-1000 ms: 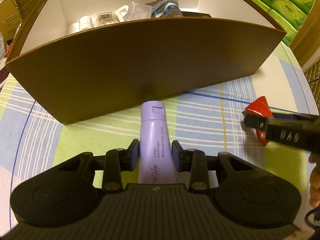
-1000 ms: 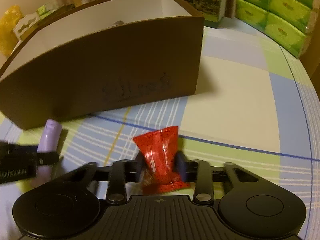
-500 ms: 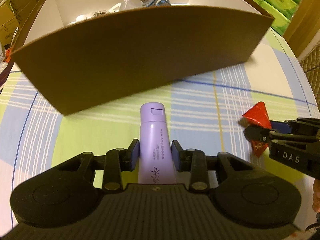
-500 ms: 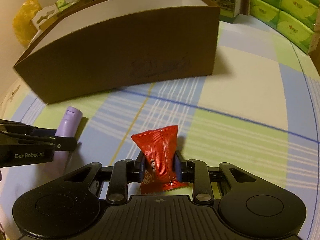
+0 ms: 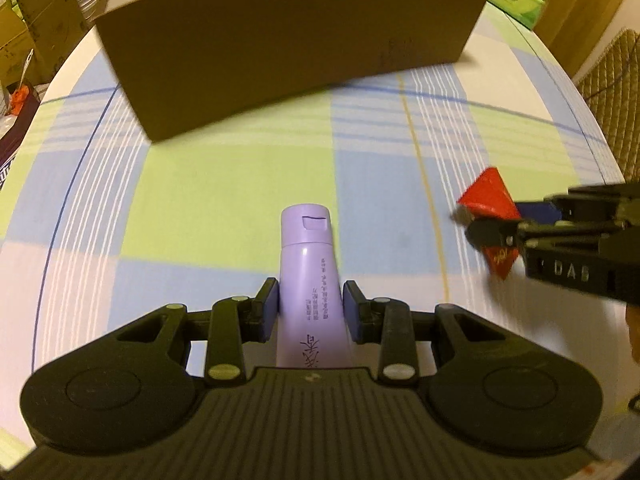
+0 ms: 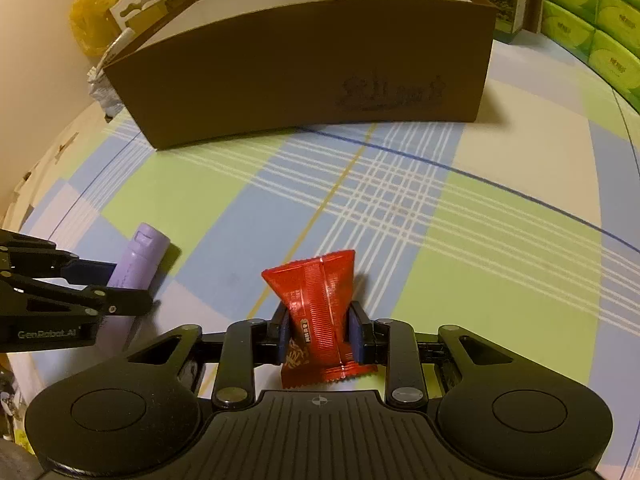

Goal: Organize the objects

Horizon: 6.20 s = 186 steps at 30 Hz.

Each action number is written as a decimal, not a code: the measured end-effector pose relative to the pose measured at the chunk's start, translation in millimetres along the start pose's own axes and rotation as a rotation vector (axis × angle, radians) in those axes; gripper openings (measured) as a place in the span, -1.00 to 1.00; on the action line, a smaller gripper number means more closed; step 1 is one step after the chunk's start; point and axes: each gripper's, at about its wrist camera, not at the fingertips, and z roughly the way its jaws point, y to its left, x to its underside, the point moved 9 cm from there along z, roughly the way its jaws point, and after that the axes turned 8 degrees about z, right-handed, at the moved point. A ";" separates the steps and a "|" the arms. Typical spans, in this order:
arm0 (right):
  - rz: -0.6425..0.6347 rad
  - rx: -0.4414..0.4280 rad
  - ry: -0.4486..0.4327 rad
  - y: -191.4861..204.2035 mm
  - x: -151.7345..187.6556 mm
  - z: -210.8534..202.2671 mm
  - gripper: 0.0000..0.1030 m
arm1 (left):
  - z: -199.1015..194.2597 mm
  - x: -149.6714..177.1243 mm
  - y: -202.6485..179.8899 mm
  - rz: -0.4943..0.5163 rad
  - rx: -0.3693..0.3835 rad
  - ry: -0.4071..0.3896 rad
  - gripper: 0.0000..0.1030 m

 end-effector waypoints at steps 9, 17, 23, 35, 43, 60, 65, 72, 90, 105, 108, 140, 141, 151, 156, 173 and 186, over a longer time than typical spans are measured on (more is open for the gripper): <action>0.016 0.017 -0.014 2.5 5.5 -1.2 -0.36 | -4.5 6.8 2.0 -0.027 -0.028 0.011 -0.36; 0.026 0.040 -0.025 1.8 9.7 -4.6 -0.45 | -4.8 4.7 1.9 -0.018 -0.055 0.008 -0.44; 0.027 0.041 -0.023 4.3 12.2 -6.9 -0.48 | -5.3 3.9 3.3 -0.025 -0.041 0.003 -0.45; 0.010 0.022 -0.034 15.6 6.2 -10.5 -0.49 | -13.1 5.0 15.1 -0.045 -0.040 -0.010 -0.45; 0.005 -0.005 -0.066 22.8 -12.1 -18.5 -0.49 | -24.8 -1.6 29.6 -0.070 -0.050 -0.040 -0.45; 0.020 -0.097 -0.212 34.8 -114.8 -43.4 -0.49 | -79.9 -72.6 59.4 -0.095 -0.052 -0.220 -0.45; 0.024 -0.127 -0.271 41.2 -159.9 -48.6 -0.49 | -91.2 -110.3 72.0 -0.086 -0.056 -0.283 -0.45; 0.024 -0.144 -0.305 46.4 -210.3 -39.6 -0.49 | -96.7 -168.3 95.8 -0.083 -0.080 -0.358 -0.45; 0.077 -0.113 -0.239 36.9 -261.5 24.6 -0.49 | -30.6 -239.7 146.2 -0.095 -0.115 -0.302 -0.45; 0.127 -0.112 -0.190 32.4 -265.1 52.5 -0.49 | 25.5 -248.6 159.9 -0.092 -0.108 -0.203 -0.45; 0.132 -0.115 -0.188 33.2 -266.9 54.9 -0.49 | 31.8 -249.3 160.8 -0.085 -0.109 -0.196 -0.44; 0.150 -0.102 -0.253 28.7 -277.4 38.5 0.52 | 3.6 -260.7 164.7 -0.069 -0.092 -0.270 0.60; 0.154 -0.099 -0.254 27.6 -276.3 36.9 0.54 | 1.4 -260.1 163.8 -0.068 -0.092 -0.272 0.61; 0.171 -0.095 -0.274 22.3 -258.6 14.2 0.93 | -19.7 -249.2 155.2 -0.069 -0.096 -0.290 0.76; 0.181 -0.087 -0.276 22.9 -246.2 1.7 0.96 | -33.6 -239.5 152.1 -0.083 -0.092 -0.311 0.89; 0.258 -0.035 -0.318 30.5 -193.6 -46.9 0.96 | -74.2 -196.9 129.1 -0.077 -0.069 -0.360 0.98; 0.263 -0.028 -0.338 46.3 -156.2 -80.7 0.96 | -107.9 -148.9 116.9 -0.096 -0.039 -0.369 0.98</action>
